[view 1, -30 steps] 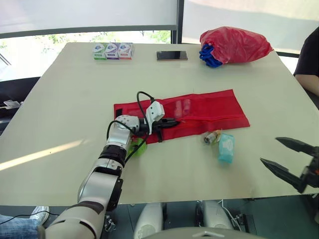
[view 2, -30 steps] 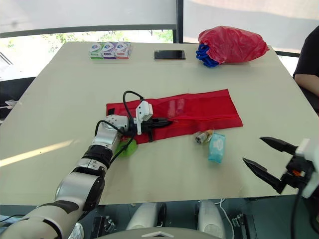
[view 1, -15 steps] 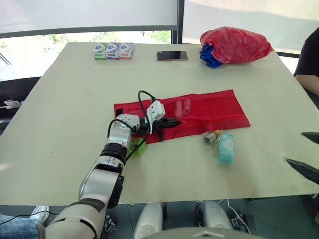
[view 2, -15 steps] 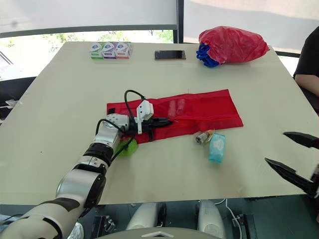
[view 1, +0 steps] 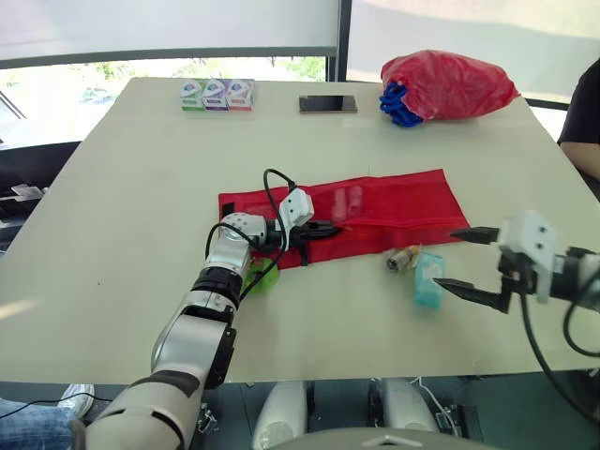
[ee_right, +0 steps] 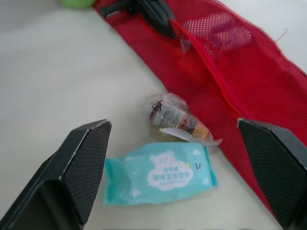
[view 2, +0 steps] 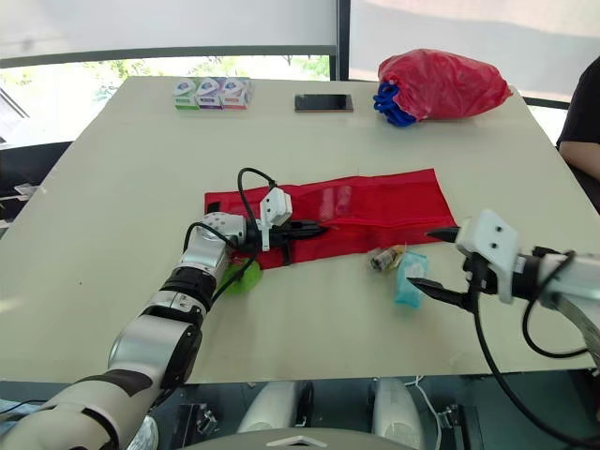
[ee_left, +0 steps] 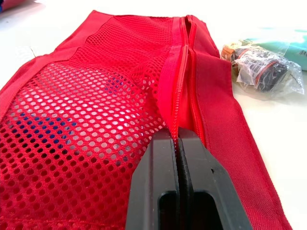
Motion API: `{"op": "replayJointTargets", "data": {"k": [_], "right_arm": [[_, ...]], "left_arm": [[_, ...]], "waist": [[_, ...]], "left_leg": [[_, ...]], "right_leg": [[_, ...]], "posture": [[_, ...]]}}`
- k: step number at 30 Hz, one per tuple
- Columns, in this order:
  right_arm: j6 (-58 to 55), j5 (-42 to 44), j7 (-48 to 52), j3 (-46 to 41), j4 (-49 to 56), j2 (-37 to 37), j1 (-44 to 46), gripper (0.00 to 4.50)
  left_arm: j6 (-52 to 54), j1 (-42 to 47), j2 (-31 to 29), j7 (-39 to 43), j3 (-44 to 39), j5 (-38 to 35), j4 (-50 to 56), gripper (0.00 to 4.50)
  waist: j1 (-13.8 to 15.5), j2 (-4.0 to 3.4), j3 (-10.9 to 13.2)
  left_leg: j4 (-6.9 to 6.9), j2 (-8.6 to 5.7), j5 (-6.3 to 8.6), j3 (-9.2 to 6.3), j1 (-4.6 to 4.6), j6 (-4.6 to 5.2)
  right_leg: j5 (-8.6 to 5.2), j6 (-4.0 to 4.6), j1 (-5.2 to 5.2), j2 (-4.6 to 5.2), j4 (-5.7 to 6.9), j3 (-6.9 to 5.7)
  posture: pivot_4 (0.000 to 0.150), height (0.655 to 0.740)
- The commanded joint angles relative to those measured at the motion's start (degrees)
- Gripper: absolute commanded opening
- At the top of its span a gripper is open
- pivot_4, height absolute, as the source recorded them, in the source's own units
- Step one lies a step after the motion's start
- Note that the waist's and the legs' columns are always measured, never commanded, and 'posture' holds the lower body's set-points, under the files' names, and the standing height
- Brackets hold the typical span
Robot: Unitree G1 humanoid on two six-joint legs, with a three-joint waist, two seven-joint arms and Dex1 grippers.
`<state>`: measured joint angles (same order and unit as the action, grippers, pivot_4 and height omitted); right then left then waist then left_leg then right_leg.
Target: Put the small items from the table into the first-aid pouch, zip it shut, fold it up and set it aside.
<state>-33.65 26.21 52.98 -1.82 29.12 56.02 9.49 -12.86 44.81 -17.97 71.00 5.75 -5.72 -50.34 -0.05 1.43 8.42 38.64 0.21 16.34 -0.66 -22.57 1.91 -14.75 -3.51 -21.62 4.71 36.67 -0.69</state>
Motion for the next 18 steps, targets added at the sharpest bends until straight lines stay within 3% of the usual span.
{"op": "replayJointTargets", "data": {"k": [1,8,14,17,18], "right_arm": [[0.4,-5.79,1.93,8.09,-3.93,-0.35,7.5,4.48],[2.09,-16.67,4.0,21.41,-13.0,-4.16,17.59,4.48],[1.14,-21.57,3.93,25.48,-16.15,-7.57,19.71,4.48],[-0.21,-21.91,3.6,25.24,-15.51,-8.77,19.61,3.37],[-1.31,-21.71,3.29,24.77,-14.8,-9.25,19.43,2.66]], "left_arm": [[-0.52,0.2,-0.12,-0.12,0.0,0.01,1.05,0.0],[-0.69,-0.61,-0.27,-0.69,-0.07,0.03,1.65,0.0],[-0.87,-0.5,-0.76,-1.29,0.01,0.37,1.49,0.0],[-0.81,-0.61,-0.77,-1.19,0.1,0.31,1.74,0.0],[-0.78,-0.67,-0.76,-1.1,0.15,0.29,1.87,0.0]], "waist": [[-0.16,0.0,0.0],[-0.05,0.02,0.01],[-0.2,0.01,0.0],[-0.3,0.01,0.0],[-0.31,0.01,0.0]], "left_leg": [[0.01,0.01,0.0,-0.02,-0.01,0.0],[0.02,-0.01,-0.02,-0.04,-0.08,-0.03],[0.04,0.0,-0.12,-0.05,-0.07,-0.22],[0.04,-0.02,-0.14,-0.02,-0.07,-0.24],[0.04,-0.02,-0.14,-0.04,-0.07,-0.24]], "right_leg": [[0.0,0.0,-0.01,-0.01,0.0,-0.02],[0.0,0.0,-0.03,0.0,-0.01,-0.05],[0.0,0.0,-0.03,-0.01,0.03,-0.05],[0.0,0.0,-0.03,0.01,0.04,-0.04],[0.0,0.0,-0.03,0.0,0.04,-0.04]], "posture": [[0.15,0.74],[0.15,0.74],[0.15,0.74],[0.15,0.74],[0.15,0.74]]}}
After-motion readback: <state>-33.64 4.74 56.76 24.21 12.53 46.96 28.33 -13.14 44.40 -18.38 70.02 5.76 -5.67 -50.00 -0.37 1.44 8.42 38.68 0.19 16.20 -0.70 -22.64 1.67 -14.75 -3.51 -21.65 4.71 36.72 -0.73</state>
